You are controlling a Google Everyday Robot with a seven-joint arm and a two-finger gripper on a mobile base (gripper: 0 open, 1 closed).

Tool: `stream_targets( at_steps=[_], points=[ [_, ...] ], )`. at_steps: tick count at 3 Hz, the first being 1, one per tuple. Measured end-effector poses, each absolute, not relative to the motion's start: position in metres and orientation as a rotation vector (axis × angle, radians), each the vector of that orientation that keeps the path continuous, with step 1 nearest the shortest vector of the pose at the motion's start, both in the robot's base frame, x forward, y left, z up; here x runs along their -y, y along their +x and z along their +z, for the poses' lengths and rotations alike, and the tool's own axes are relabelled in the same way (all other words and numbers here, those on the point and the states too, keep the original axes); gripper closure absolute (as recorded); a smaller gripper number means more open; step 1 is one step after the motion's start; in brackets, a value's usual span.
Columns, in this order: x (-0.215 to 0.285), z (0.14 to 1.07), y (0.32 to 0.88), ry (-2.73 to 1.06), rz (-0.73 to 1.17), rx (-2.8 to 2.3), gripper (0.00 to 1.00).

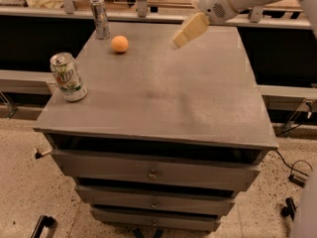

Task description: Move orange near 7up can

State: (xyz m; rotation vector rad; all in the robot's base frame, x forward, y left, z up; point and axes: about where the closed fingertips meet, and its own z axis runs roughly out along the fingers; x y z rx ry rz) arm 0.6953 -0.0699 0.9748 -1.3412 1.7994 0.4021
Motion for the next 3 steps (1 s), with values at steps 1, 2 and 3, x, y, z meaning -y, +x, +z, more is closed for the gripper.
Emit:
stream_targets(
  at_steps=[1, 2, 3],
  points=[
    [0.016, 0.962, 0.741, -1.299, 0.494, -1.698, 0.0],
    [-0.011, 0.954, 0.767, -1.253, 0.529, -1.664, 0.0],
    [-0.044, 0.94, 0.785, -1.233, 0.582, -1.649, 0.0]
  ],
)
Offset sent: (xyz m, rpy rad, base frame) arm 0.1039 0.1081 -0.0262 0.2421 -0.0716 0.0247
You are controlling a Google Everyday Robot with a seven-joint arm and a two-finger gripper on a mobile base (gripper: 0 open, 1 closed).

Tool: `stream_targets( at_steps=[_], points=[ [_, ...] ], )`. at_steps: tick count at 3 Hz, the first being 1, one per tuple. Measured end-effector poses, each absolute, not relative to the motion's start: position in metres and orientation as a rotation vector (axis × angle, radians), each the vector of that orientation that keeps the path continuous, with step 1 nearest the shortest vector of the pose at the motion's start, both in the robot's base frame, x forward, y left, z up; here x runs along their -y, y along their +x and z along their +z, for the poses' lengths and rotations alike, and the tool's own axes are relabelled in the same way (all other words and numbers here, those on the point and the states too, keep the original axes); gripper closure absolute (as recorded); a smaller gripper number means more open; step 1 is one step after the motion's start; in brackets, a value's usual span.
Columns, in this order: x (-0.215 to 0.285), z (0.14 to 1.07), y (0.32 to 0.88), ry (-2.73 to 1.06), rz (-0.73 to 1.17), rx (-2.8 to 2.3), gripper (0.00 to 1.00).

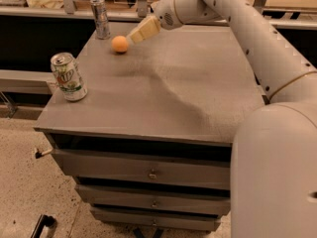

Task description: Move orange near 7up can

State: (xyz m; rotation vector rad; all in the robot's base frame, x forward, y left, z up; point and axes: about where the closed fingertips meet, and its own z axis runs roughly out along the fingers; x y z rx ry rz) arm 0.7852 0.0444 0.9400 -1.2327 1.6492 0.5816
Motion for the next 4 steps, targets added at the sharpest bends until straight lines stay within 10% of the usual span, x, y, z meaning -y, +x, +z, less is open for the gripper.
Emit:
stream_targets(
  at_steps=[4],
  points=[
    [-0.122, 0.876, 0.831, -1.215, 0.613, -1.692, 0.0]
  ],
)
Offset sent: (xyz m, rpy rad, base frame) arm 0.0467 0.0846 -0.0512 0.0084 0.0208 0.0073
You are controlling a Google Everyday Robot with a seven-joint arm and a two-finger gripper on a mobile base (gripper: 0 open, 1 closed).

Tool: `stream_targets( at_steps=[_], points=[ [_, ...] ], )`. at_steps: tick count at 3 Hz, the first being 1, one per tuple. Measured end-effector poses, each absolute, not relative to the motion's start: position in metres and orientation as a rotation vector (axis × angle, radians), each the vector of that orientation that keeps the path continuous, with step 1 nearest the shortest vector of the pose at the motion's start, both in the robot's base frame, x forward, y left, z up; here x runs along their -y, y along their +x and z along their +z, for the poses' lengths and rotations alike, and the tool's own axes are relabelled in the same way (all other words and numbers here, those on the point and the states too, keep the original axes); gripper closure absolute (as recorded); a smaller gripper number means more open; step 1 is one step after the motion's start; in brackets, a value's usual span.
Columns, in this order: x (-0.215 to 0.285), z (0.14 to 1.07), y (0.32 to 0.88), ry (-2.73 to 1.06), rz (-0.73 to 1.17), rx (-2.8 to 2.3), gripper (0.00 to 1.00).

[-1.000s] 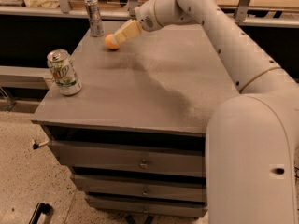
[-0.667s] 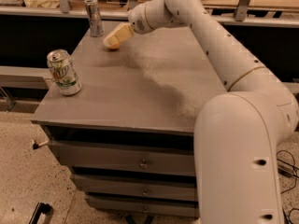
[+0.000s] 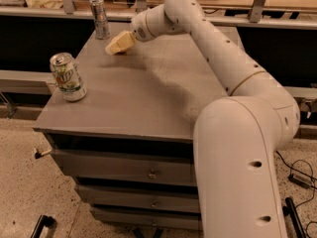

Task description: Move orange near 7up can

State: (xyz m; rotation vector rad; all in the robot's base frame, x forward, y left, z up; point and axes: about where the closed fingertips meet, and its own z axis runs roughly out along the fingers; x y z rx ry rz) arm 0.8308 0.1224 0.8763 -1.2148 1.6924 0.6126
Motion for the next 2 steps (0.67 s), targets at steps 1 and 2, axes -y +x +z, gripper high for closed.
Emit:
stream_targets(
  at_steps=[1, 2],
  points=[
    [-0.126, 0.862, 0.8354, -1.215, 0.608, -1.72, 0.21],
    [-0.1275, 0.855, 0.8367, -1.219, 0.607, -1.735, 0.44]
  ],
)
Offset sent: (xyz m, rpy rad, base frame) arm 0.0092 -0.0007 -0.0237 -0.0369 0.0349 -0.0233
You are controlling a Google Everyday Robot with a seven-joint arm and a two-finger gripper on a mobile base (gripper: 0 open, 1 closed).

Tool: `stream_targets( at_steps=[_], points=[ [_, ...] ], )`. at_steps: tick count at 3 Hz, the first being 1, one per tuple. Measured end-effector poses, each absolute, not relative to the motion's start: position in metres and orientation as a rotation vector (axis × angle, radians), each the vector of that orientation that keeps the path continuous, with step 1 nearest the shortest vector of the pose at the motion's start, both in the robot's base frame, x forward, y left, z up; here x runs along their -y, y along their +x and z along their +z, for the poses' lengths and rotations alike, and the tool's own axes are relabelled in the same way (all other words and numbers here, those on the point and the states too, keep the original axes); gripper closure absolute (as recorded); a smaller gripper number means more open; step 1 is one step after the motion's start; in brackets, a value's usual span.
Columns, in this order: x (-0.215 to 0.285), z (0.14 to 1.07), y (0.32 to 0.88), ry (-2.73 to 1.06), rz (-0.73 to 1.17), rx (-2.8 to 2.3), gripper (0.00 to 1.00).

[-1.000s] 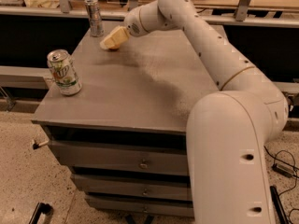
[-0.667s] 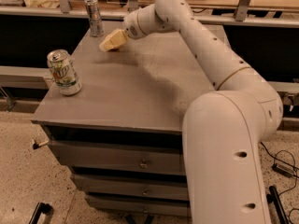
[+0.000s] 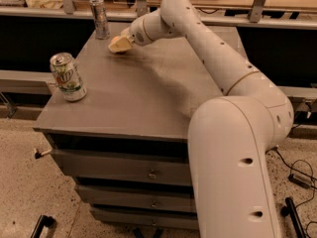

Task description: Move orange near 7up can

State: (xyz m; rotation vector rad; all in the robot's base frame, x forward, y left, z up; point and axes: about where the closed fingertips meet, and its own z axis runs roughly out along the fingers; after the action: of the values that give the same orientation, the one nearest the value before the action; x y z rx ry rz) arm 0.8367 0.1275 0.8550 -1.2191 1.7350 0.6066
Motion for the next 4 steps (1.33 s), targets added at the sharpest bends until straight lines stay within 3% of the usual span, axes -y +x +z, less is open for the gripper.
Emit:
stream_targets(
  at_steps=[2, 3, 4],
  points=[
    [-0.126, 0.847, 0.836, -1.235, 0.597, -1.767, 0.89],
    [-0.117, 0.87, 0.827, -1.257, 0.632, -1.729, 1.0],
    [-0.092, 0.895, 0.8, -1.304, 0.674, -1.672, 1.0]
  ],
)
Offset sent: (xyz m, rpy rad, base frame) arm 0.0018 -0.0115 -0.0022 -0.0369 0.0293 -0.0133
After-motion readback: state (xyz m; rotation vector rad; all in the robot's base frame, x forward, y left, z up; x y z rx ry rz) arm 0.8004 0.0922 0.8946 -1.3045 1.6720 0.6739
